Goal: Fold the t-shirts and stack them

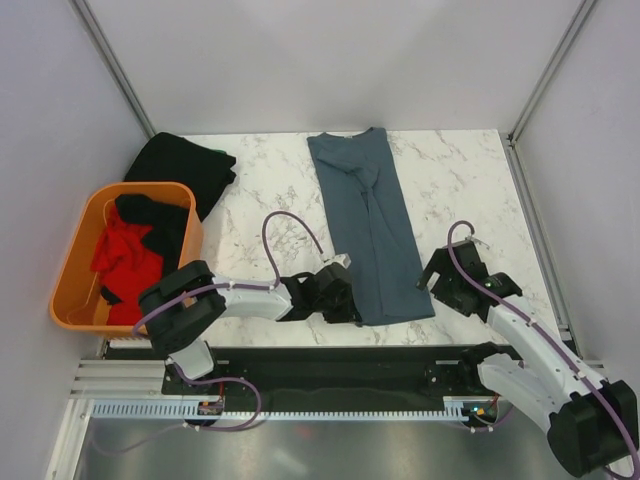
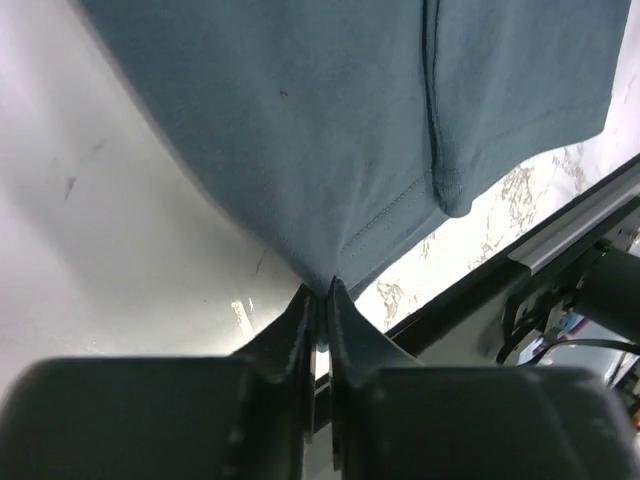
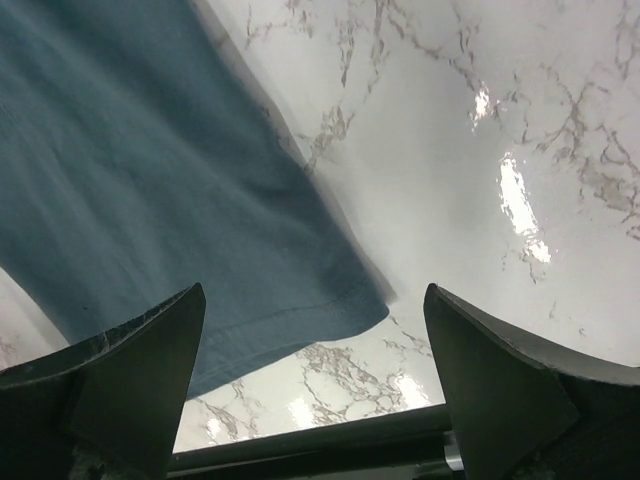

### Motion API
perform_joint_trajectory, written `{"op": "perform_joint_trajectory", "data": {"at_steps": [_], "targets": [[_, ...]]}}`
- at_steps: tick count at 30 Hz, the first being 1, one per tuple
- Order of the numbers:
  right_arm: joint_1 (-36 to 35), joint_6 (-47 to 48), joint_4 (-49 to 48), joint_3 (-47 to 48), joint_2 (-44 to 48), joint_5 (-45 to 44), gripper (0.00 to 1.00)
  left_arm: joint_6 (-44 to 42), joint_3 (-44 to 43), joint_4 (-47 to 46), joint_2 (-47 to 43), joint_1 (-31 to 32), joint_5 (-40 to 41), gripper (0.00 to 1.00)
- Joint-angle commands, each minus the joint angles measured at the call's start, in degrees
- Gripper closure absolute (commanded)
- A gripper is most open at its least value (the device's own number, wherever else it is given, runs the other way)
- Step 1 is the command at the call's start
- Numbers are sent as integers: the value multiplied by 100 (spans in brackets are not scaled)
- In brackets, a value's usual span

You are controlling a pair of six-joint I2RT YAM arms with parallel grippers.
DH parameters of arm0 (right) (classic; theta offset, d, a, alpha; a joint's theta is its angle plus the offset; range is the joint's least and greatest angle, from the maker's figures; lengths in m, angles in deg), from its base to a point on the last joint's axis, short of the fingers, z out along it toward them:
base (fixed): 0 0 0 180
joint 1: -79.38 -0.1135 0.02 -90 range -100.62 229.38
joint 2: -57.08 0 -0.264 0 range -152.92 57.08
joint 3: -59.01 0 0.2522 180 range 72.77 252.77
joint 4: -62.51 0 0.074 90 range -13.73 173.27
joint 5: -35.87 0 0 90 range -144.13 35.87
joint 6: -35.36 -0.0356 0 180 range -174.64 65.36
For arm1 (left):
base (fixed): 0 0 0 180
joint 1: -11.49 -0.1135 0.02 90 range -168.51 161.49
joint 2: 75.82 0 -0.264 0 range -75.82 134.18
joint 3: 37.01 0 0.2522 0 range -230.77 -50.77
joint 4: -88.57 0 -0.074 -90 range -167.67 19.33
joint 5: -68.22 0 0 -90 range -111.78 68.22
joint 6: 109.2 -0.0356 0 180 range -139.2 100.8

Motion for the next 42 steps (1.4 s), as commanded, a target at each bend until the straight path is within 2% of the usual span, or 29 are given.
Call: {"op": "perform_joint_trajectory", "data": {"at_steps": [1,5,10,16,22,24,25,27,28,31,38,42], "targets": [[-142,-244,-56,-172,-43,154,2,201,85,-59,-130,29,422,97],[-511,-499,-100,-375,27,163,2,404,639,320,-1104,12,941,98],[-1362,-1026,-232,-577,-8,145,6,474,990,645,-1589,12,1135,98],[-2067,-1579,-653,-1034,36,154,21,518,1062,584,-1529,12,1092,98],[-2226,-1633,-900,-1236,-78,49,35,544,1140,505,-1484,12,1065,98],[-2226,-1607,-909,-1236,-78,-4,47,544,1158,487,-1484,12,1065,98],[-2226,-1607,-892,-1236,-61,-4,56,544,1167,487,-1476,12,1065,98],[-2226,-1598,-891,-1263,-8,13,70,544,1176,470,-1476,20,1048,98],[-2226,-1589,-883,-1263,44,13,84,544,1176,469,-1467,20,1030,98],[-2252,-1589,-786,-1289,211,109,100,527,1149,531,-1546,55,890,98],[-2849,-2142,118,-992,1055,110,100,1071,1097,1575,-2556,872,1284,98],[-3131,-2284,672,-394,1232,-258,100,1081,562,2454,-3065,1181,1679,98]]}}
